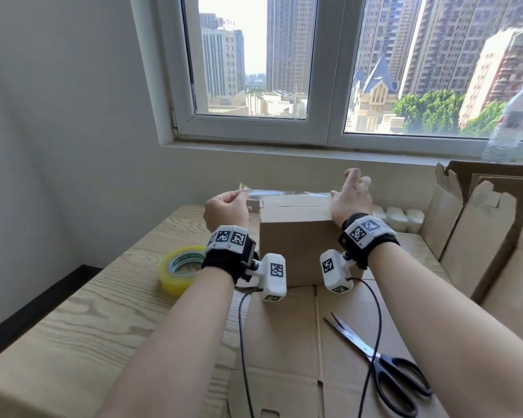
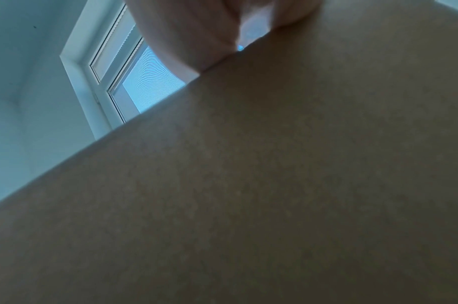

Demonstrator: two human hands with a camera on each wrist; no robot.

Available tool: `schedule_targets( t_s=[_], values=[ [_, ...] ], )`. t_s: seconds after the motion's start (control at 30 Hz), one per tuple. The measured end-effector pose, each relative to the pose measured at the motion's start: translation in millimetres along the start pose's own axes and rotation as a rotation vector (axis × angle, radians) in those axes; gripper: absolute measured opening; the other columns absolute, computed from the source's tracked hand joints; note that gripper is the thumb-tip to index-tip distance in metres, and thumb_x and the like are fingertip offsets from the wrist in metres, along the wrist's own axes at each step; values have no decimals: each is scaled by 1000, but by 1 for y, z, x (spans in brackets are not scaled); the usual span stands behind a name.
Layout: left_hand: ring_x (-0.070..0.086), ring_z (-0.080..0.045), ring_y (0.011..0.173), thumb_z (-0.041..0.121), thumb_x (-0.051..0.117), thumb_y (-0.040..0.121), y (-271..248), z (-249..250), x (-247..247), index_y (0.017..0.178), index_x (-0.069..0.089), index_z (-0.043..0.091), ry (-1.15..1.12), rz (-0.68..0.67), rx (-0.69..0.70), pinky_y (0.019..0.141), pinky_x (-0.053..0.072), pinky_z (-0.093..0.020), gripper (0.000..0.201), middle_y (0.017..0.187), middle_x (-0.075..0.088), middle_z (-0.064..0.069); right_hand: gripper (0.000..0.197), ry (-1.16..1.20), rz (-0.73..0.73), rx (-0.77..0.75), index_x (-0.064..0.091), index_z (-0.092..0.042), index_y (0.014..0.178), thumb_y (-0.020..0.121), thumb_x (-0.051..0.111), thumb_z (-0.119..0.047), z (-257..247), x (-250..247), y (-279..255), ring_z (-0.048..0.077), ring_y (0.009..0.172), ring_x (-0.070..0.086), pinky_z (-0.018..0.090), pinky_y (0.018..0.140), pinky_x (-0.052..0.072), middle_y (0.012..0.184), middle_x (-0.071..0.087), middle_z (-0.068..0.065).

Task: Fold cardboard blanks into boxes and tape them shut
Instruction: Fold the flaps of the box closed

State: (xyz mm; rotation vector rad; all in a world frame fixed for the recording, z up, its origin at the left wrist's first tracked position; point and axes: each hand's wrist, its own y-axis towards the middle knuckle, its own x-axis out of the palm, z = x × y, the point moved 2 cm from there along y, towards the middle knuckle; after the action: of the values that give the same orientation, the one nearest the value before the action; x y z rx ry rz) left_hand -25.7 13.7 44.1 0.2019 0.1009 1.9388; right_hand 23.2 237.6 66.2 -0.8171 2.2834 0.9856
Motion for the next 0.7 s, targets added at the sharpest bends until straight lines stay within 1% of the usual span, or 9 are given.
schedule_targets(
  t_s=[0.13,0.2,0.27,0.33,0.4,0.47,0.57,0.63,0.7],
  values=[
    [70,-15,55,32,75,81,-6,-2,2,60,70,27,11,-2,1,64,62,-42,22,56,69,9,35,7,-11,22,34,-8,126,95,49,-2,2,-1,2,29,76,47,35,73,38,121,40,18],
    [71,-15,57,27,75,82,-8,-7,6,69,74,23,-40,0,-30,65,62,-42,13,61,71,6,35,24,-11,46,34,-10,126,95,47,-2,3,-2,4,29,78,48,36,74,40,122,40,18],
    [73,-15,66,21,74,81,-13,-11,12,85,76,20,-123,8,-43,71,62,-40,4,71,74,5,35,33,-9,70,33,-12,126,95,46,-2,4,-3,4,28,78,47,39,77,42,123,40,17],
    [70,-11,80,14,74,84,-23,-10,19,111,68,14,-118,-46,27,79,58,-27,27,87,73,6,37,35,-9,68,32,-13,127,94,46,-1,4,-2,3,24,73,47,39,77,42,123,40,16],
    [67,-8,90,6,72,85,-32,-8,27,128,51,12,-96,-155,129,80,51,-12,48,99,70,3,40,44,-9,49,33,-12,128,93,45,1,3,-2,1,24,73,46,37,76,40,123,39,16],
    [65,-9,98,1,70,85,-34,-9,32,134,40,14,-20,-212,202,84,46,-10,59,107,68,0,42,52,-23,24,34,-11,130,91,44,2,1,-3,-1,27,78,47,36,77,40,125,40,16],
    [64,-13,104,-1,64,86,-27,-12,34,135,31,16,45,-286,226,88,47,-15,62,114,66,-3,45,17,-36,-80,37,-10,132,89,43,5,0,-5,-3,28,84,49,35,78,39,125,42,17],
    [63,-15,107,-1,62,87,-22,-13,34,136,26,17,53,-329,225,90,49,-20,63,116,63,-4,48,-48,-28,-141,38,-10,131,87,44,7,2,-4,-4,32,93,53,38,87,40,122,44,17],
    [62,-14,109,-1,61,88,-20,-14,34,137,23,18,58,-346,229,89,51,-22,64,118,60,-4,49,-100,-12,-114,37,-11,130,85,44,6,5,-4,-2,36,101,55,50,108,33,120,45,15]
  ],
)
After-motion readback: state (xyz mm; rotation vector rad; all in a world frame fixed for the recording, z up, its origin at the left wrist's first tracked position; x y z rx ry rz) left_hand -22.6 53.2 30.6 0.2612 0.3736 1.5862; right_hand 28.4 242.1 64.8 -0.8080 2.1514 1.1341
